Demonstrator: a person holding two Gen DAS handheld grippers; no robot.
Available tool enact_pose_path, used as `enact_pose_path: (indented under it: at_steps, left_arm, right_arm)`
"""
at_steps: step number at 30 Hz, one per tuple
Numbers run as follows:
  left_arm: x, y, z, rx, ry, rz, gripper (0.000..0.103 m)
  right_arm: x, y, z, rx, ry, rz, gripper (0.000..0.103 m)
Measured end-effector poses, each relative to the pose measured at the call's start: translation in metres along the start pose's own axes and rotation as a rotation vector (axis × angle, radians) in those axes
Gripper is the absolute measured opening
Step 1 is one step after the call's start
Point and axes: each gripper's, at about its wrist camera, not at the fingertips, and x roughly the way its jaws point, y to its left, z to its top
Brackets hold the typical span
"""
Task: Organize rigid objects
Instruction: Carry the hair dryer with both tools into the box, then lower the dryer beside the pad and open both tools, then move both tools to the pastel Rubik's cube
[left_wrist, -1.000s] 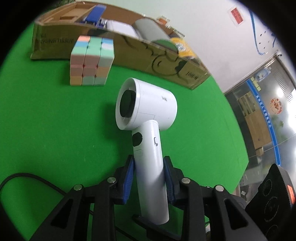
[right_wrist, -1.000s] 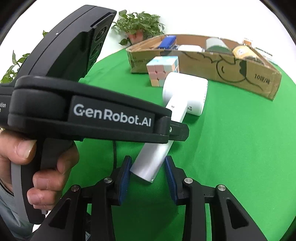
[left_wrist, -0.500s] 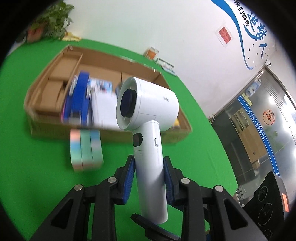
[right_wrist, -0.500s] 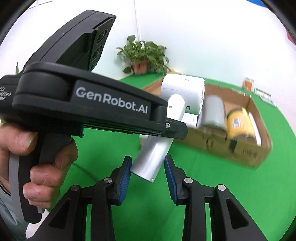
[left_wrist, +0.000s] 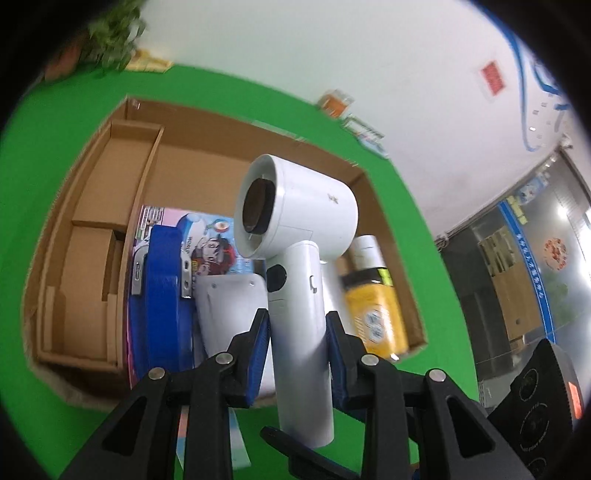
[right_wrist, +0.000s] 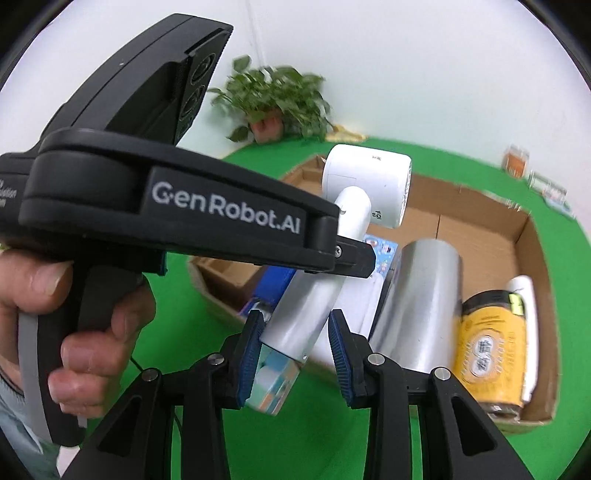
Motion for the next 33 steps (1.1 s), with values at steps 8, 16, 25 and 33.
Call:
enact_pose_path:
  at_steps: [8,16,25,33]
  left_arm:
    - [0.044,0.026,0.006,-0.061,0.105,0.031,0.03]
    - [-0.014,0.009,-0.006,0.056,-0.06,0.004,0.043]
    - [-0.09,0.0,-0.077,0.252,-0.368,0.215,0.091]
    - [-0.05,0.046,-0.103,0.097,-0.217,0.159,0.091]
  right_arm:
    - [0.054,-0.026,0.007,0.047,0.082,-0.003,0.033]
    - [0.027,-0.031,-0.008,0.062,0.008,-0.072,0.055]
    - [-0.045,0.015,-0.08,0.076,-0.237,-0.183,0.102]
    - [-0.046,0.044,-0.132,0.039,-0.171,-0.163,0.102]
